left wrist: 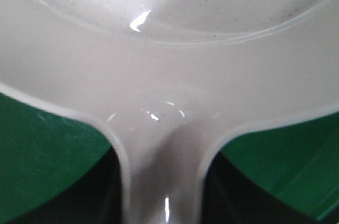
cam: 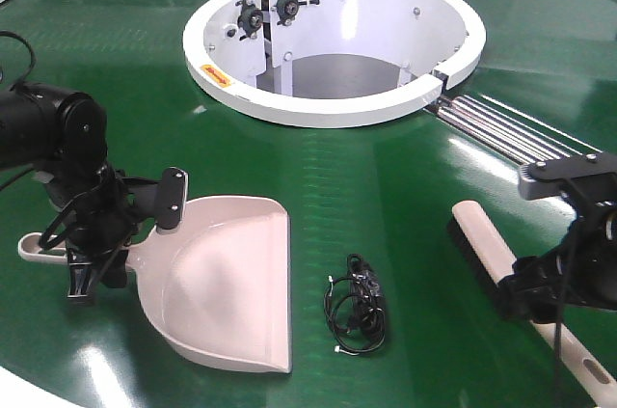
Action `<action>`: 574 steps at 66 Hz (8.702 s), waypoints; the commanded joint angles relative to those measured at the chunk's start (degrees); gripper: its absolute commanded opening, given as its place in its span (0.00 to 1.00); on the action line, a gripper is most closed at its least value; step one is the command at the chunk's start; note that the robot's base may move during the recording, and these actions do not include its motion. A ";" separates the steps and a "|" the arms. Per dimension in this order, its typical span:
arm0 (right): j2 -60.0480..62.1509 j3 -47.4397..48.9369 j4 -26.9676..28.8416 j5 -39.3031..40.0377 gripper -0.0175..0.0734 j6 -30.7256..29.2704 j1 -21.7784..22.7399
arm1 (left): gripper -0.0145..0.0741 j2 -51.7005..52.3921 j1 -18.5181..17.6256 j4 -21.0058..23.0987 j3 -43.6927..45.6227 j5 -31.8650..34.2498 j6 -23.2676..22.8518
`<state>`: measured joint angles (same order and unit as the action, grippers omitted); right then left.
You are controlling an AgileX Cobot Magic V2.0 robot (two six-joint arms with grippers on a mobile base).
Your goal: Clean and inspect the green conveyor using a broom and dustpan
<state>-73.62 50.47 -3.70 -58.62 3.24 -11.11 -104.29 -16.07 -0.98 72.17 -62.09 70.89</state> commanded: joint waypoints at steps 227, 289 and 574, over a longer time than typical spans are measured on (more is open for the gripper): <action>-44.05 53.05 27.38 -15.08 0.19 7.57 -28.66 | 0.16 2.53 -0.28 1.67 1.55 0.14 -0.64; -14.32 33.12 9.17 -13.58 0.19 -7.17 0.79 | 0.16 2.53 -0.28 1.67 1.55 0.14 -0.64; 63.59 -36.31 19.32 50.53 0.68 -20.19 8.98 | 0.55 89.65 -0.28 5.53 -54.28 47.45 -57.65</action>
<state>-9.67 13.42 14.17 -11.45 -16.46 -2.14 -13.93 -16.07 4.36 19.31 -19.07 13.96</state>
